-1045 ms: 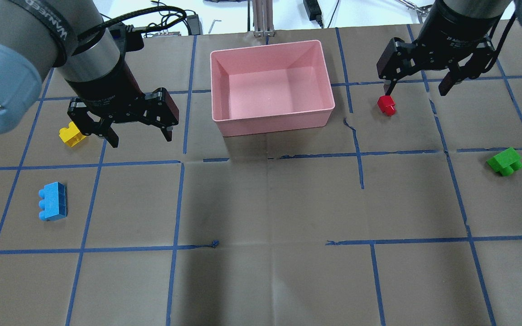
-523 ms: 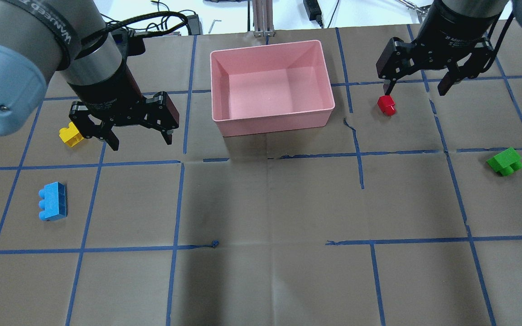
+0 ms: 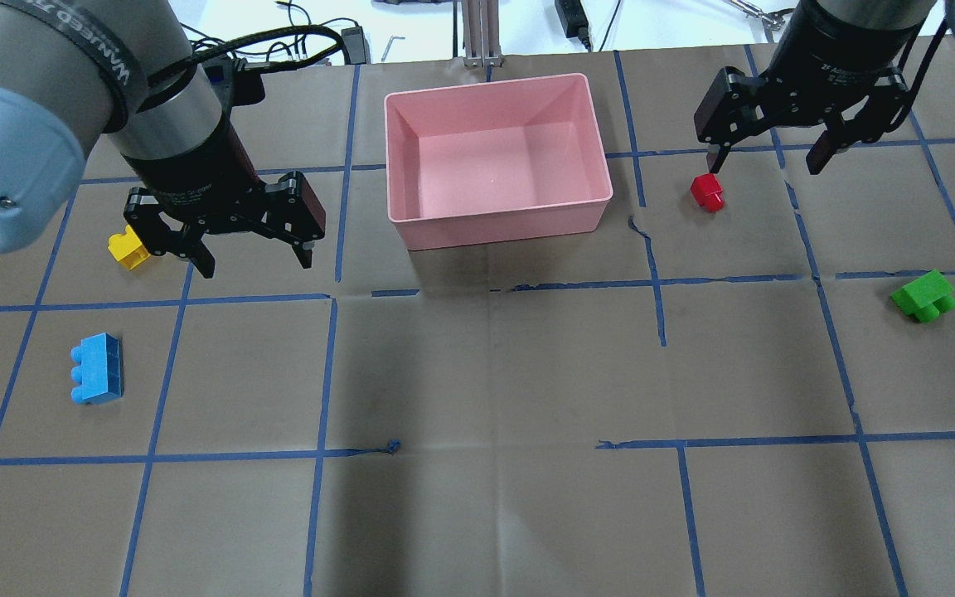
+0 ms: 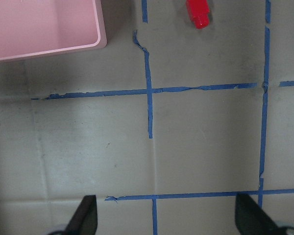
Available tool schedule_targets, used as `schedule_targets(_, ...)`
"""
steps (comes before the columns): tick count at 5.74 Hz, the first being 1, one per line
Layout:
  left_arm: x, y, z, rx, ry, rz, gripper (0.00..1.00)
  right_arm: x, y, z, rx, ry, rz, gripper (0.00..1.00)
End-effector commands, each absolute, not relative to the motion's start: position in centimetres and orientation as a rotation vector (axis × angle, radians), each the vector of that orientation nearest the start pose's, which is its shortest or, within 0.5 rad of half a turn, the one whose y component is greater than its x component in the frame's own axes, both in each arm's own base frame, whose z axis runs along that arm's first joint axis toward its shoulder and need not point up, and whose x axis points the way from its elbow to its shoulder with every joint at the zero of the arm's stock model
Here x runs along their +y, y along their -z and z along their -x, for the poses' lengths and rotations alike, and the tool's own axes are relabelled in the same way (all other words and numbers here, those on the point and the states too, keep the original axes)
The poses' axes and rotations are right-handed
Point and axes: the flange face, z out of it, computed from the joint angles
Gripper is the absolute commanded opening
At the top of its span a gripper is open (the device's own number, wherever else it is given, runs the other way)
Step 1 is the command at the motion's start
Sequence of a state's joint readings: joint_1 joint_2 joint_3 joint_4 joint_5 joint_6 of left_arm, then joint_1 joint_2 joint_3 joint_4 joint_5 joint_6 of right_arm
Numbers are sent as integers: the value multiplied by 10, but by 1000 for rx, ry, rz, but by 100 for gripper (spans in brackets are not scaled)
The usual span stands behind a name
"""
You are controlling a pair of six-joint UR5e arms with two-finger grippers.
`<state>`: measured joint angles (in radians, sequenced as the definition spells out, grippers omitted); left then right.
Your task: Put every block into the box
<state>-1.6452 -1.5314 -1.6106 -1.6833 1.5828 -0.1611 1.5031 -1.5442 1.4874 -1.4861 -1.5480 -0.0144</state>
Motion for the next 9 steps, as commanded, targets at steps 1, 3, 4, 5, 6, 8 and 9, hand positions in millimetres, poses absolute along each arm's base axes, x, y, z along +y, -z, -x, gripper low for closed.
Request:
schedule_targets(1, -453, -476, 164, 3107, -178, 147, 100, -515, -506, -55, 3124, -45, -46, 100)
schedule_targets(3, -453, -475, 155, 3104, -183, 151, 100, -516, -504, 45, 3113, -42, 178, 100)
schedule_targets(4, -462, -465, 109, 3042, -207, 276, 100, -510, -500, 97, 3100, -41, 320, 100)
schedule_targets(5, -468, -454, 31, 2886, -236, 439, 99, -503, -494, 140, 3066, -43, 510, 100)
schedule_targets(6, -468, -455, -24, 2891, -256, 509, 99, -496, -481, 192, 3029, -57, 589, 100)
schedule_targets(8, -475, -430, -97, 2879, -296, 662, 90, -509, -440, 274, 3078, -27, 689, 100)
schedule_targets(9, -498, -380, -115, 2866, -192, 685, 93, -511, -407, 295, 3044, -80, 629, 100)
